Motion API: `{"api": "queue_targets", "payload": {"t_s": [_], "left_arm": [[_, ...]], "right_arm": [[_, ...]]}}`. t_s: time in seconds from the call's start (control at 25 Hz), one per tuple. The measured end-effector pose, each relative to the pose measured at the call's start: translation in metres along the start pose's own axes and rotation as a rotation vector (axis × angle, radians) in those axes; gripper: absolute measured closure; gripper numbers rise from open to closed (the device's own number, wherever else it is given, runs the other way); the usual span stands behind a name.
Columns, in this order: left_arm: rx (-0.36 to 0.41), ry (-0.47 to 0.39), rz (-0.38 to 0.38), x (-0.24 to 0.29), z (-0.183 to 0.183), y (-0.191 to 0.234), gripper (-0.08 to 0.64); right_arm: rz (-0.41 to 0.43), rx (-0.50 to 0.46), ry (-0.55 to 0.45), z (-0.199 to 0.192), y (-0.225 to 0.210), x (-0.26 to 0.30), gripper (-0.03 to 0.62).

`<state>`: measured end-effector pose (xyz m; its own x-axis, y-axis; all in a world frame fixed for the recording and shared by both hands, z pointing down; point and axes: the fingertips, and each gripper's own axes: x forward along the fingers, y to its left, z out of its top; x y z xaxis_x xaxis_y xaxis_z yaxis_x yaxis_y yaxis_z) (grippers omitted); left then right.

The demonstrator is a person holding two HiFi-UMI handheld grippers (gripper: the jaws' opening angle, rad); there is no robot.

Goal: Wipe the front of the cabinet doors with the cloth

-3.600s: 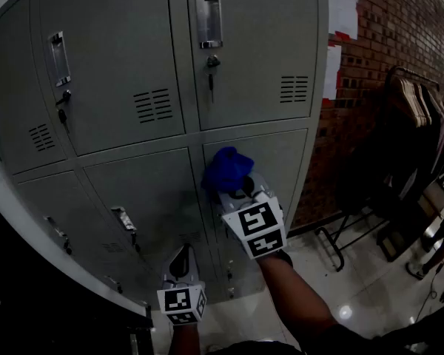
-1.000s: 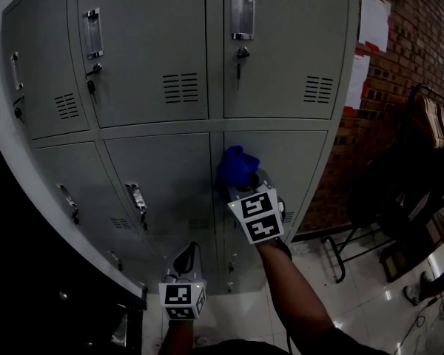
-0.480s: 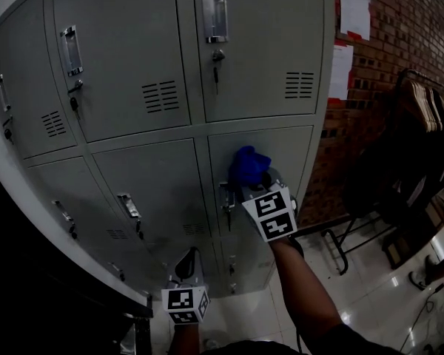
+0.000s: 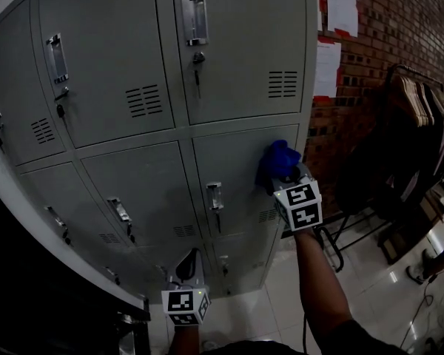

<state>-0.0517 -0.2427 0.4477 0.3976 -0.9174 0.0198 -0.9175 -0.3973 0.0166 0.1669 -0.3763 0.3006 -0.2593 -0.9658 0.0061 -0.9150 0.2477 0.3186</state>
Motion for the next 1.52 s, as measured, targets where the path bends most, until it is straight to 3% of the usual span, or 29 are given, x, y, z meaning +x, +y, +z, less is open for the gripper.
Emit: {"api": "queue_targets", "payload": {"t_s": [0.4,0.56,0.72,0.84,1.0,1.4,1.52], "left_arm": [[0.012,0.008,-0.029,0.001,0.001,-0.015,0.551],[0.006,0.016,-0.026,0.001,-0.001,-0.015,0.549],[-0.006,0.011,-0.033,0.000,0.001,-0.018,0.550],[-0.004,0.011,-0.040,0.001,0.001,-0.020,0.550],[0.002,0.011,-0.041,0.002,0.001,-0.019,0.549],[-0.010,0.015,0.019,-0.010,-0.004,0.012,0.549],[-0.015,0.014,0.042,-0.015,-0.005,0.024,0.549]], "right_arm": [[-0.070,0.011,0.038,-0.018,-0.056,-0.014,0.520],[-0.087,0.064,0.041,-0.022,-0.063,-0.014,0.519],[-0.110,0.043,0.020,-0.015,-0.057,-0.021,0.518],[-0.094,0.041,-0.032,0.000,-0.033,-0.032,0.520],[0.012,0.037,-0.069,0.009,0.028,-0.032,0.520],[0.314,-0.012,-0.002,0.006,0.171,0.021,0.518],[0.318,-0.040,0.017,-0.003,0.187,0.032,0.520]]}}
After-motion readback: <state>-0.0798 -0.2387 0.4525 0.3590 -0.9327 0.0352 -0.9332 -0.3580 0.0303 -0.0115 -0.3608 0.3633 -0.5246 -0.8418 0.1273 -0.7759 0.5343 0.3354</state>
